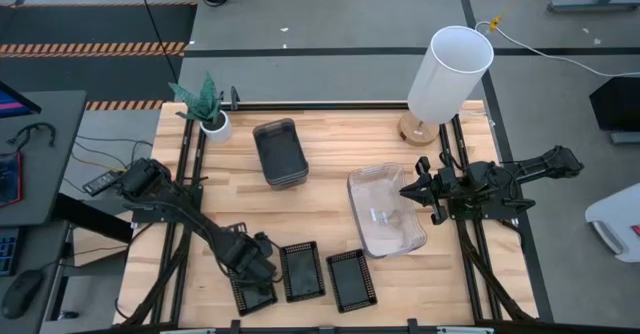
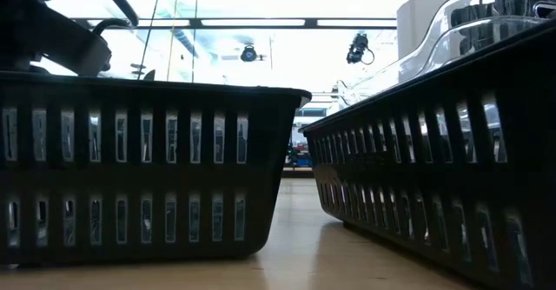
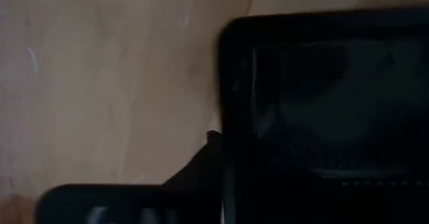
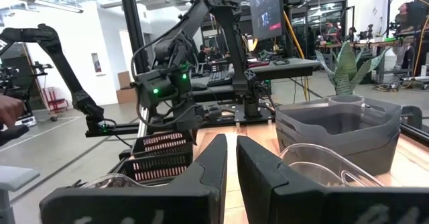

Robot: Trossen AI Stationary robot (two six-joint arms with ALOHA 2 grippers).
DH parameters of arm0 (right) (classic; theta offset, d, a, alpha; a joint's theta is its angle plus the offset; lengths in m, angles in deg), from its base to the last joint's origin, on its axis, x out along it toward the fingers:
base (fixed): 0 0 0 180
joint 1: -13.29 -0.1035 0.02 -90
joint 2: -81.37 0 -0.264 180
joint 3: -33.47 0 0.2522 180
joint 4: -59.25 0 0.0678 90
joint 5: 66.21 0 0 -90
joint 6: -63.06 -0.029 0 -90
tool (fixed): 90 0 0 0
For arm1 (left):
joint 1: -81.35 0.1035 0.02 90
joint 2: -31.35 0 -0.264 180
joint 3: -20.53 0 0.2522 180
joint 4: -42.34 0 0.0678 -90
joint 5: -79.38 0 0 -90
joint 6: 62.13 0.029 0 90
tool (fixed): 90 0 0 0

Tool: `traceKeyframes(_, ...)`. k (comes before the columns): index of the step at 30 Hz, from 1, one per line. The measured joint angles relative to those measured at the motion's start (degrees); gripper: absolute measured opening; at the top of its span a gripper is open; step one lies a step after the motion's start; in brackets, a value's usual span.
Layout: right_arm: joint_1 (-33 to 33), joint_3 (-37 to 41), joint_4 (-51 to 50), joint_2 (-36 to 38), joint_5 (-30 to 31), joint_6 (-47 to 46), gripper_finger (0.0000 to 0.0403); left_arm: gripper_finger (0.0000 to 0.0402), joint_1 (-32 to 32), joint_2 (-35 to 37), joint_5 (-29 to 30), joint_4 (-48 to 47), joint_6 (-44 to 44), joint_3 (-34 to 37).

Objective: Stack baskets by color
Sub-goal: Stack the left black bin on the middle black bin

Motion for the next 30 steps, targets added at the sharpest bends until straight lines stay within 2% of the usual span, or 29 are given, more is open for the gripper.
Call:
traceKeyframes(3, 0.00, 0.00, 0.00, 0.01, -0.02, 0.00, 0.0041, 0.0012, 0.05, 0.15, -1.29, -1.47, 1.86, -0.05)
traceKeyframes(10, -0.02, 0.00, -0.02, 0.02, -0.02, 0.02, 0.0041, 0.0009, 1.97, 2.14, -8.49, -5.88, 4.86, -0.04)
traceKeyframes(15, 0.00, 0.01, -0.02, 0.00, -0.01, 0.00, 0.0041, 0.0007, 3.69, 5.97, -8.93, -9.17, 5.96, -4.11)
traceKeyframes(23, -0.01, 0.00, -0.02, 0.00, -0.02, 0.00, 0.0041, 0.0006, 7.17, 8.98, -4.37, -10.49, 11.01, -15.74)
traceKeyframes(27, 0.00, 0.00, -0.02, 0.00, -0.02, 0.00, 0.0041, 0.0008, 9.28, 8.65, 2.14, -7.94, 15.86, -20.04)
traceKeyframes(30, 0.00, 0.00, -0.02, 0.00, -0.02, 0.00, 0.0041, 0.0009, 11.21, 8.36, 6.37, -3.50, 18.51, -19.72)
